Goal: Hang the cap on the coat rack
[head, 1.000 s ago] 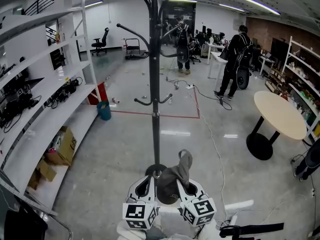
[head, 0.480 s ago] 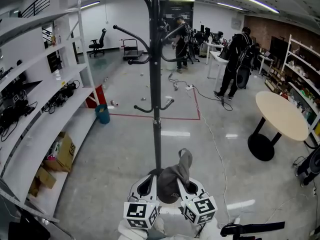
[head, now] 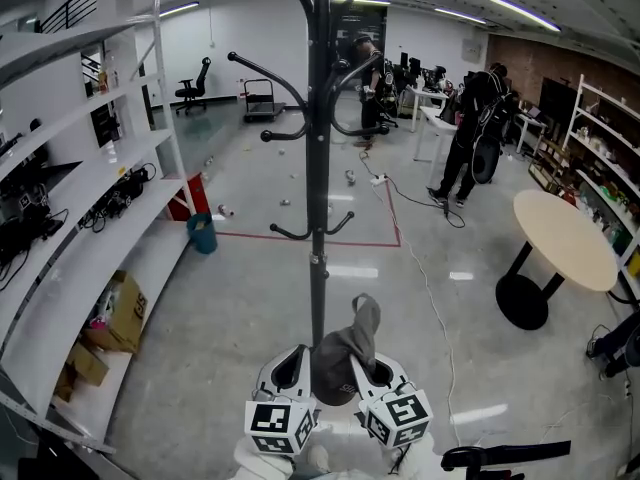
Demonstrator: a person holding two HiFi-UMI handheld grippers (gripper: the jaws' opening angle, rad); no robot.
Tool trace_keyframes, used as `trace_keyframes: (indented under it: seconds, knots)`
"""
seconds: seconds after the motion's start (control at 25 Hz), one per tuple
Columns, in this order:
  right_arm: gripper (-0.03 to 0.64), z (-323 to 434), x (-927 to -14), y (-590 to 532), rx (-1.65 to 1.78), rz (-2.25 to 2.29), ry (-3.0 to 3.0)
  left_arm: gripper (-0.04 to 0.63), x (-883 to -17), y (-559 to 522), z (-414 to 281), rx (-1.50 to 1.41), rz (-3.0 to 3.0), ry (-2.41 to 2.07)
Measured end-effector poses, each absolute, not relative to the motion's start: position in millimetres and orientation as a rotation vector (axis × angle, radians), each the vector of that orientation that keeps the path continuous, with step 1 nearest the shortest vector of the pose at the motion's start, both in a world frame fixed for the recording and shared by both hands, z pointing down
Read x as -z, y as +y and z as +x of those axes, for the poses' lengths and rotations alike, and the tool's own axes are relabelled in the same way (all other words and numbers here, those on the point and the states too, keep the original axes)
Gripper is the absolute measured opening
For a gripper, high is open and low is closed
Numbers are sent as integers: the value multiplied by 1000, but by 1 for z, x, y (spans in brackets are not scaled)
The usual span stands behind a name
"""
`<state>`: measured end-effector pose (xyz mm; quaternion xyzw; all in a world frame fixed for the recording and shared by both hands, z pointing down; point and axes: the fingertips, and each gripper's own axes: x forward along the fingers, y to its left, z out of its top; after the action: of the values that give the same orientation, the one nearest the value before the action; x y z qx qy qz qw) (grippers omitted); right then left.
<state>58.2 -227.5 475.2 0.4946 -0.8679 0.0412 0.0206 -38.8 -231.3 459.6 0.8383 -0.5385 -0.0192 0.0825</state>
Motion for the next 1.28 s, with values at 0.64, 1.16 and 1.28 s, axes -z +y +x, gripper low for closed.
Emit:
trace_keyframes:
  seconds: [0.64, 1.16, 1.28]
  knots:
    - [23, 52, -453, -279, -72, 1564, -2725, 3, -456, -301, -45, 61, 2550, -1602]
    - [23, 50, -409, -283, 90, 1385, -2795, 3, -456, -312, -57, 76, 2469, -1691]
    - [23, 45, -373, -284, 222, 1338, -2849, 3, -454, -313, -56, 66, 2474, -1693]
